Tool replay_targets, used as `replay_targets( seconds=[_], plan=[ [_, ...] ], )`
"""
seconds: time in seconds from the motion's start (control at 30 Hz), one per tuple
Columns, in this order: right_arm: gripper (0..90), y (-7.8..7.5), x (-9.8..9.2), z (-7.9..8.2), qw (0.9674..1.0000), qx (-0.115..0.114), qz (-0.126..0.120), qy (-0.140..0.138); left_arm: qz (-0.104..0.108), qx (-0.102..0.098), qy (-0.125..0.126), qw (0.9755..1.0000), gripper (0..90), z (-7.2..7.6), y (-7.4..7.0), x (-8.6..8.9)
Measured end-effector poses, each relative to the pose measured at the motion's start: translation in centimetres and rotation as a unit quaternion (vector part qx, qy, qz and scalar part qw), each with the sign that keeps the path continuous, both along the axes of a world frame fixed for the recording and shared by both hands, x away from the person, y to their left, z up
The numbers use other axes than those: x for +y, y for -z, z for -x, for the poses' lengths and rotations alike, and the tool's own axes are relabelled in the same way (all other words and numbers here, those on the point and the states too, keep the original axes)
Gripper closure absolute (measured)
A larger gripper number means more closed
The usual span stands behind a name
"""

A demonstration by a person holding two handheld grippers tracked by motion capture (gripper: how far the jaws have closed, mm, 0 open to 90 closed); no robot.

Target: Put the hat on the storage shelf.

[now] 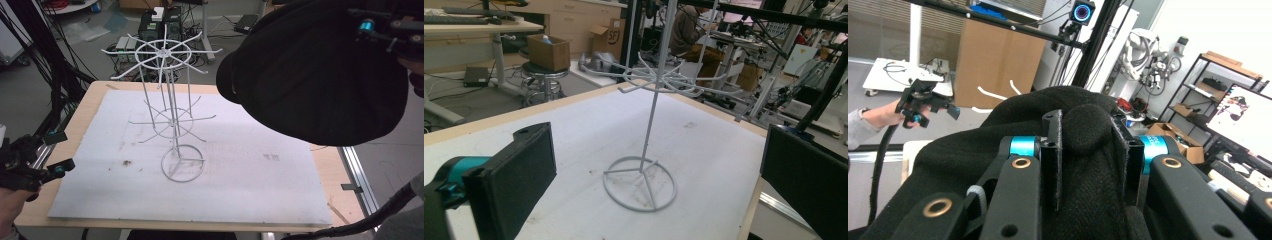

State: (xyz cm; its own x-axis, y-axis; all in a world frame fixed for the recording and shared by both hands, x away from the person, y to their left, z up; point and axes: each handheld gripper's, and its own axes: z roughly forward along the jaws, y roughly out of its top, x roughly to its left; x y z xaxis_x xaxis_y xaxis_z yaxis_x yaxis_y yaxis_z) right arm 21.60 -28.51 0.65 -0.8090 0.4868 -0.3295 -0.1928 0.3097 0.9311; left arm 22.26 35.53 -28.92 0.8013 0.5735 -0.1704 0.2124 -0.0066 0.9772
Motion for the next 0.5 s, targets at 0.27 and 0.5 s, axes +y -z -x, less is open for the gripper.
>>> replay_targets(
  seconds=[0.27,0.5],
  plan=[
    [71.3,-1.9,1.2,-0.2,0.9999,-0.008,0.005,0.008,0.005,0.003,0.0,1.0,1.7,0.0,0.1,0.3],
    [71.3,-3.3,2.4,-0.4,0.9998,-0.018,-0.001,0.003,0.007,0.003,0.0,1.0,1.7,0.2,0.1,0.5]
  ],
)
